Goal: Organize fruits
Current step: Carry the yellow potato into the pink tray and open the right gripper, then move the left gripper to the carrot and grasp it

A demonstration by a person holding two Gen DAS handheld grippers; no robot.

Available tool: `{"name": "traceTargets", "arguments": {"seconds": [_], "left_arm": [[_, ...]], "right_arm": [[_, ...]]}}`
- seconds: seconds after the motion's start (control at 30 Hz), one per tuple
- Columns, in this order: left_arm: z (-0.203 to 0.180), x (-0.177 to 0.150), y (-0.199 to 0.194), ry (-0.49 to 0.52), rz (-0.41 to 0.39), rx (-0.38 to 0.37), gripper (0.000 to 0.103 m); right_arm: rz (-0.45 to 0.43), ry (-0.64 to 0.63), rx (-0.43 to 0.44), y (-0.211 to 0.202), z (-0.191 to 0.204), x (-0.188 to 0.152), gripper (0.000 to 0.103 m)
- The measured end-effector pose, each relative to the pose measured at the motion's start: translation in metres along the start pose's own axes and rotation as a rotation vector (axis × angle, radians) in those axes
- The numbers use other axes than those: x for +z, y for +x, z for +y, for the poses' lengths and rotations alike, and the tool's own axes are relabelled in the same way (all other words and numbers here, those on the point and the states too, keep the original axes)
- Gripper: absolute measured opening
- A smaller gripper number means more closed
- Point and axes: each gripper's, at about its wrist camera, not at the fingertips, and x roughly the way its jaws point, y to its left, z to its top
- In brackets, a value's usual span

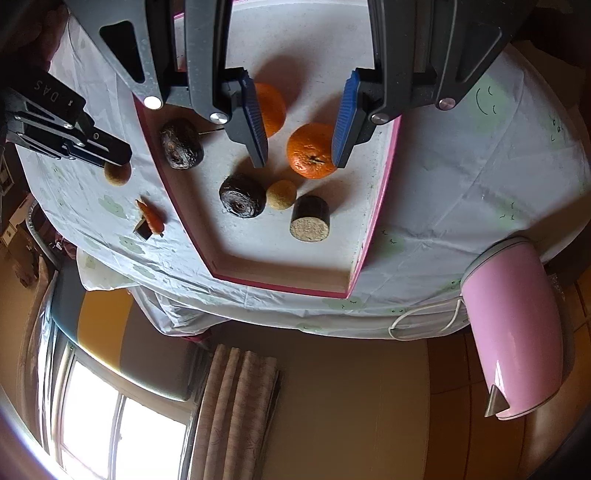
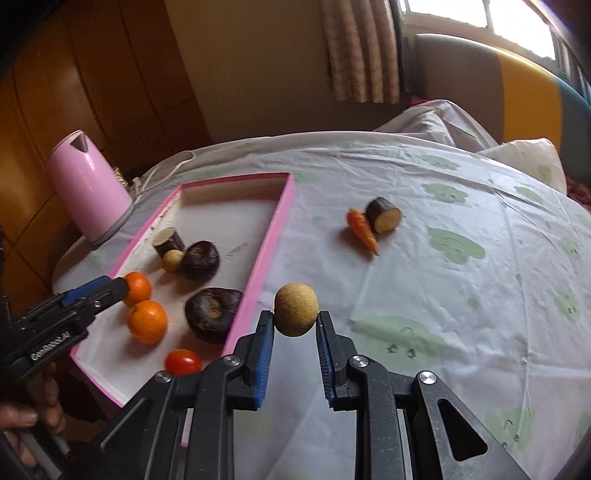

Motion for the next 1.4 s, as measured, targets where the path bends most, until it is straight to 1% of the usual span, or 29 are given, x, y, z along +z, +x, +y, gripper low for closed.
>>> {"name": "traceTargets", "arguments": {"seconds": [0.13,0.27,0.33,0.37,0.4,0.43,0.8,1.0,1.2,1.4], "left_arm": [[0.01,0.002,-0.003,-0.021,-0.008,0.019,0.036],[0.015,0.003,-0.005,-0.031,-0.015,0.026,0.036],[0.016,0.003,-0.006,-0.03,-0.015,0.026,0.036],[0.016,0.003,-0.006,-0.029,-0.014,0.027,0.036],[0.016,0.003,-0.006,-0.031,-0.013,0.027,0.036],[0.017,0.003,-0.006,-0.033,-0.012,0.024,0.036],[0.012,0.001,-0.008,-0.02,-0.011,0.019,0.036],[0.005,0.0,-0.008,-0.001,-0.006,0.011,0.036],[-0.006,-0.002,-0.007,0.025,0.0,0.0,0.036],[-0.017,-0.003,-0.005,0.056,0.011,-0.02,0.036]], "right_arm": [[0.014,-0.064,0.073,0.012,0.033,0.014,0.023],[0.045,-0.099,0.105,0.03,0.055,0.023,0.024],[0.061,-0.102,0.099,0.038,0.06,0.025,0.024],[0.066,-0.1,0.094,0.041,0.061,0.025,0.028],[0.068,-0.094,0.091,0.044,0.061,0.024,0.036],[0.07,-0.088,0.091,0.045,0.061,0.023,0.039],[0.056,-0.05,0.091,0.037,0.056,0.014,0.039],[0.012,-0.008,0.081,0.023,0.047,0.013,0.039],[-0.026,0.06,0.051,0.01,0.026,0.011,0.042],[-0.031,0.146,-0.007,0.005,-0.008,0.003,0.042]]}}
